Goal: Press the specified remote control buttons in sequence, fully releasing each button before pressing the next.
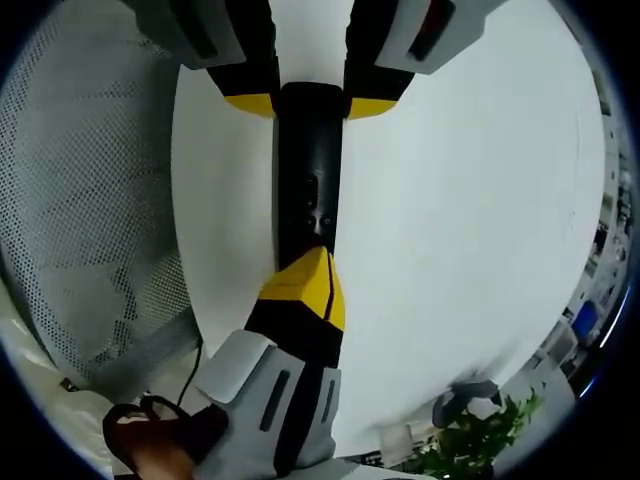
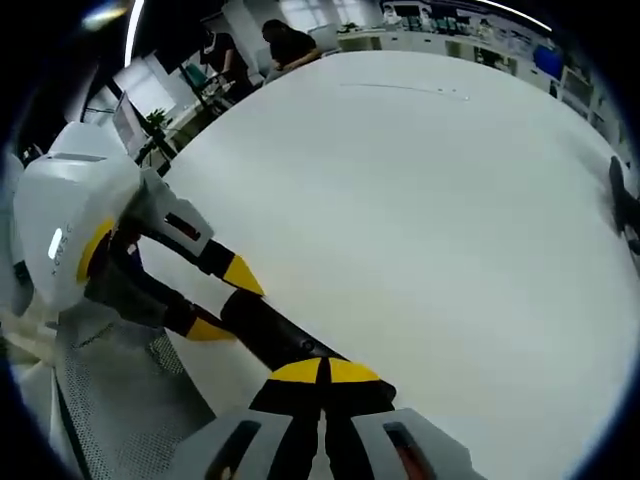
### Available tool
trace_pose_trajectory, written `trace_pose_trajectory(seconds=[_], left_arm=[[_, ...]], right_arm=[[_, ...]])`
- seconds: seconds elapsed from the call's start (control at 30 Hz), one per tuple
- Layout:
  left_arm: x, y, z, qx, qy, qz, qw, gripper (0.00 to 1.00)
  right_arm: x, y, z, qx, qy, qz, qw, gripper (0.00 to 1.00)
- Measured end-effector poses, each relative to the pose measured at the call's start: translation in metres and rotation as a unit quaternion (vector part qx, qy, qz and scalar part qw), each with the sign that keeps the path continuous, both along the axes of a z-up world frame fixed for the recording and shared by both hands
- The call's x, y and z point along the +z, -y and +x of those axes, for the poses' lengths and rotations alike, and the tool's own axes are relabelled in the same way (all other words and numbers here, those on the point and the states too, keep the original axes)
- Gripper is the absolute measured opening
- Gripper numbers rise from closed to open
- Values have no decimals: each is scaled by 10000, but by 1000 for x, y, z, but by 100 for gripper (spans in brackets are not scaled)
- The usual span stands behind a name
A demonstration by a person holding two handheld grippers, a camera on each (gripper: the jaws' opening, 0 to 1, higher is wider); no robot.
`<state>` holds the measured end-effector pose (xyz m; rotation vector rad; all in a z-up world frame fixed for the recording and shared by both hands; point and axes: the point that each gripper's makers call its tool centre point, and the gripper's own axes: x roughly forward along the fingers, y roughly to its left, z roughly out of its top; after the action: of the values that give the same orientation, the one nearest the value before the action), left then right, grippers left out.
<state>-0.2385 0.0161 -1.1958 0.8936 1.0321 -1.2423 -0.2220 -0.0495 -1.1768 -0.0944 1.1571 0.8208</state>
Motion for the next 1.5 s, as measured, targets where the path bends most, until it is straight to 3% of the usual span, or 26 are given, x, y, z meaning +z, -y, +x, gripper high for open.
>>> trace_pose_trajectory(seconds=[0.63, 1.2, 1.4, 1.5], left_arm=[[0, 0, 0, 4, -14, -49, 10000, 23], [0, 0, 0, -14, -27, -65, 10000, 23], [0, 0, 0, -11, -28, -81, 10000, 23], [0, 0, 0, -8, -20, -82, 10000, 23]], right_arm=[[-5, -8, -8, 197, -142, -16, 9997, 0], [-5, -7, -7, -130, -274, 149, 9994, 0], [-4, -8, -8, 47, -128, 17, 9999, 0], [-3, -6, -10, -29, -230, 74, 9997, 0]])
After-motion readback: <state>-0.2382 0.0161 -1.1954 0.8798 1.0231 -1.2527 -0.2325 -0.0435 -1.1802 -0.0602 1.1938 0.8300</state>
